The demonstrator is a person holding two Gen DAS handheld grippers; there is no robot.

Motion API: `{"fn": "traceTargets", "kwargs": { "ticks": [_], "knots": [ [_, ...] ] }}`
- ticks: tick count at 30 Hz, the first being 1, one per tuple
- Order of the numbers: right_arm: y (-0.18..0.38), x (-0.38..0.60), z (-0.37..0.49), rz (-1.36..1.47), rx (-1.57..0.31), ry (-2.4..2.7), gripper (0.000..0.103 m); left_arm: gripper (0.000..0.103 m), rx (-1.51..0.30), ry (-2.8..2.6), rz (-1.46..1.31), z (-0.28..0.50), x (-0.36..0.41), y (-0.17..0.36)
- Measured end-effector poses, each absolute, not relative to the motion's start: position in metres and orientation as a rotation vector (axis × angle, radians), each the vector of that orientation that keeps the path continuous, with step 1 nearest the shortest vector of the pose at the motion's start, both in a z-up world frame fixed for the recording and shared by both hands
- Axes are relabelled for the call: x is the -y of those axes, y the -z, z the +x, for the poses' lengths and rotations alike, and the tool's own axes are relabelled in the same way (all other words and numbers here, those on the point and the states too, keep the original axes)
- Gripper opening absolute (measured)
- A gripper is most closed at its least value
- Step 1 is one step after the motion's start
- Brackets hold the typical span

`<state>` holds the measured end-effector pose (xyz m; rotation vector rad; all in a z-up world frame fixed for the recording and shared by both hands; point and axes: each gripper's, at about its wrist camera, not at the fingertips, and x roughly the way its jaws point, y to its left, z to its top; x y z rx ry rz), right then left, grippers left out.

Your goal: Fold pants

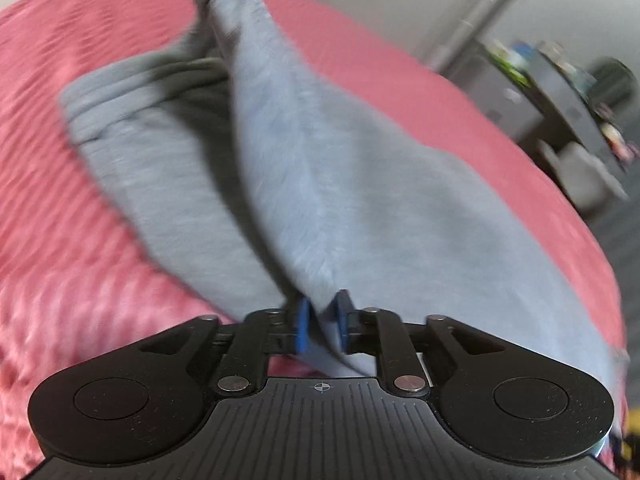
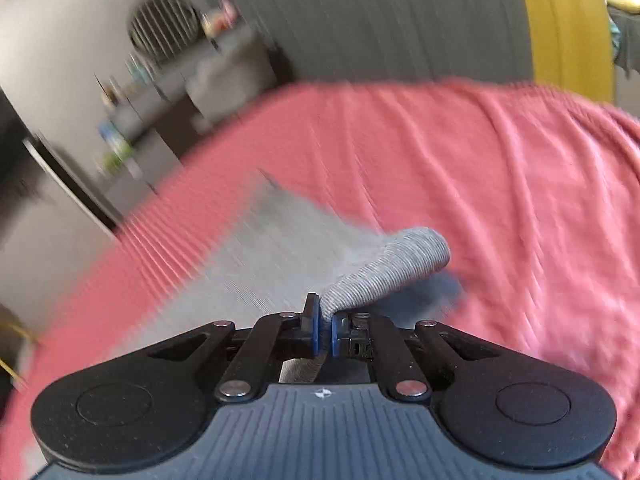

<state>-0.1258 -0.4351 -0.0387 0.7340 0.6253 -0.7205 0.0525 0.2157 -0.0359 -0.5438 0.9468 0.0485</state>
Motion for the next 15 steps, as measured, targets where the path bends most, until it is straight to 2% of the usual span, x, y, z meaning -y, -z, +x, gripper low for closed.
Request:
{"fn": "traceTargets", "kwargs": {
  "ticks": [1, 3, 5, 7, 9, 10, 11, 12, 15],
  "knots": [
    [0.045, 0.435, -0.127, 0.75, -0.627, 0.727, 0.011, 0.028, -0.934, -0.056, -0.589, 0.053, -0.224, 0.038],
    [0.048, 0.434, -0.129, 0.804, -0.599, 0.734, 0.016, 0.046, -0.908, -0.073, -0.689, 0.056, -0.241, 0.038],
    [0.048, 0.438, -0.128, 0.854, -0.57, 0.709, 0.036, 0.048, -0.879, -0.116, -0.728, 0.058, -0.253, 0.038],
    [0.049, 0.44, -0.123, 0.875, -0.574, 0.699, 0.036, 0.049, -0.864, -0.177, -0.774, 0.063, -0.265, 0.042],
    [0.048, 0.44, -0.113, 0.849, -0.588, 0.693, 0.033, 0.039, -0.873, -0.216, -0.842, 0.068, -0.28, 0.048],
    [0.047, 0.438, -0.107, 0.824, -0.6, 0.698, 0.017, 0.034, -0.883, -0.228, -0.874, 0.073, -0.284, 0.051],
    [0.044, 0.437, -0.102, 0.791, -0.62, 0.703, 0.005, 0.02, -0.893, -0.246, -0.9, 0.075, -0.288, 0.052],
    [0.04, 0.436, -0.096, 0.764, -0.636, 0.707, 0.005, 0.014, -0.891, -0.253, -0.908, 0.075, -0.289, 0.052],
    [0.01, 0.433, -0.094, 0.696, -0.555, 0.686, 0.005, 0.013, -0.808, -0.193, -0.825, 0.067, -0.292, 0.03]
  ]
}}
